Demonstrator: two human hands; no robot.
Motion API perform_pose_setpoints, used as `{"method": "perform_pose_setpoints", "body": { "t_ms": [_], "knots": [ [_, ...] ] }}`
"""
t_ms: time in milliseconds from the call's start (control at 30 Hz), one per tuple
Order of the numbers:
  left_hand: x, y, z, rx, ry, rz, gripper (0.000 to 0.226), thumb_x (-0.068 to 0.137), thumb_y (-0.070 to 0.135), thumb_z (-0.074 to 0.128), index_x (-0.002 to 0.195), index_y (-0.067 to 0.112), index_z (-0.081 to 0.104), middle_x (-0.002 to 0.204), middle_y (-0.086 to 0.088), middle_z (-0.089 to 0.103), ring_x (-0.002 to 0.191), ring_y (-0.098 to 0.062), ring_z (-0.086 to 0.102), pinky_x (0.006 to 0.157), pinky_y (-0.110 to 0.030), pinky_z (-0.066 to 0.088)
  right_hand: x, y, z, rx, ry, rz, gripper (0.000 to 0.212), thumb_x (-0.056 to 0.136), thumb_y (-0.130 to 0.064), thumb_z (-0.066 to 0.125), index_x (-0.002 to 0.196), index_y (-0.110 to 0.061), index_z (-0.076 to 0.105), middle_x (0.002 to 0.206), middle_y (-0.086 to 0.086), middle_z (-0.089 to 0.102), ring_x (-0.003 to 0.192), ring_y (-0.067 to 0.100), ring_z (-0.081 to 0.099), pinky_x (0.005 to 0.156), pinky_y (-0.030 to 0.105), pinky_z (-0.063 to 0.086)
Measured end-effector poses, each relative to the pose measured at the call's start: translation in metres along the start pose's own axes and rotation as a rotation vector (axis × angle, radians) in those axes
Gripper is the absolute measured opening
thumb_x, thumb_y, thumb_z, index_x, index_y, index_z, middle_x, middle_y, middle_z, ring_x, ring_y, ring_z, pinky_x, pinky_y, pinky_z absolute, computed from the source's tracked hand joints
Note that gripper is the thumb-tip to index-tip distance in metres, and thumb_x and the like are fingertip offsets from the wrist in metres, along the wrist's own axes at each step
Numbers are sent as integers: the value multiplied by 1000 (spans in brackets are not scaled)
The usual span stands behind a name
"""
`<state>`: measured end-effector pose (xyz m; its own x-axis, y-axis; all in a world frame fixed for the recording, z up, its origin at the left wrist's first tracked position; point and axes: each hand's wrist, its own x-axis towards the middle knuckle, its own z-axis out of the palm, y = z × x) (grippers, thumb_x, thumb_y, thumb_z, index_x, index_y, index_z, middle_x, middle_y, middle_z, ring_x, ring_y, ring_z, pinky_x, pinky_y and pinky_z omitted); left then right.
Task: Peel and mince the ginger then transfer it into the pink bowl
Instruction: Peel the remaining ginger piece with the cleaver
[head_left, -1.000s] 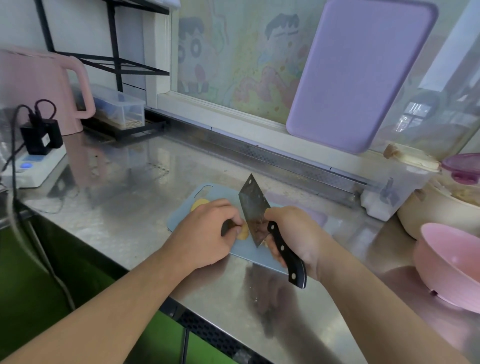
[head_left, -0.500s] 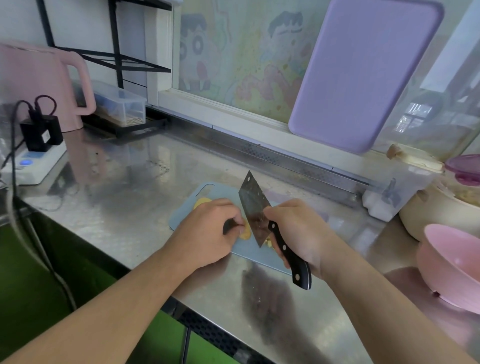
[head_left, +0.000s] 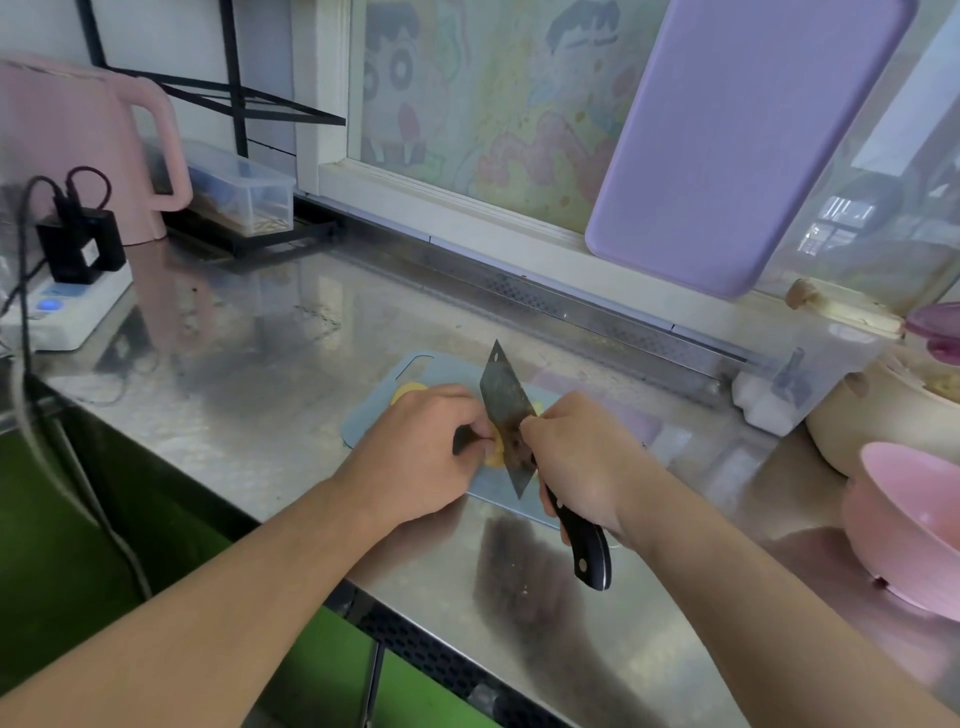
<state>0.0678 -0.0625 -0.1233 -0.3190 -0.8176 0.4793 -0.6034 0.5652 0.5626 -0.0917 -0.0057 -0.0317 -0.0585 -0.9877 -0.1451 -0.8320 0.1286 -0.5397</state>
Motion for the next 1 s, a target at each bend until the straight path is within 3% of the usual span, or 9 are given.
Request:
{"method": "perform_pose_setpoints", "body": {
  "t_ms": [267, 367, 567, 1000],
  "knots": [
    [-3, 1, 0, 16, -9, -2, 6, 92, 25, 74, 91, 31, 74, 95, 18, 66, 91, -3, 61, 82, -32, 55, 11, 11, 7, 136, -23, 32, 20, 99, -16, 45, 90, -8, 60, 72, 15, 60, 59, 26, 57, 61, 40, 52],
    [-3, 1, 0, 11, -11, -9, 6, 93, 26, 74, 92, 32, 73, 96, 19, 65, 91, -3, 60, 81, -32, 54, 7, 13, 8, 361, -54, 77, 15, 93, -12, 47, 80, -8, 54, 51, 11, 49, 38, 21, 45, 48, 28, 37],
    [-3, 2, -1, 5, -19, -7, 8, 94, 26, 73, 90, 33, 73, 96, 20, 64, 91, -2, 61, 81, -31, 55, 4, 12, 4, 506, -76, 133, 16, 96, -13, 47, 84, -6, 55, 53, 10, 42, 33, 17, 39, 38, 18, 30],
    [-2, 1, -3, 8, -11, -5, 8, 92, 29, 76, 86, 32, 73, 94, 21, 66, 92, -2, 61, 82, -29, 53, -11, 5, -14, 480, -25, 85, 27, 95, -13, 49, 70, -8, 55, 50, 13, 45, 34, 21, 38, 42, 22, 35]
  ]
}}
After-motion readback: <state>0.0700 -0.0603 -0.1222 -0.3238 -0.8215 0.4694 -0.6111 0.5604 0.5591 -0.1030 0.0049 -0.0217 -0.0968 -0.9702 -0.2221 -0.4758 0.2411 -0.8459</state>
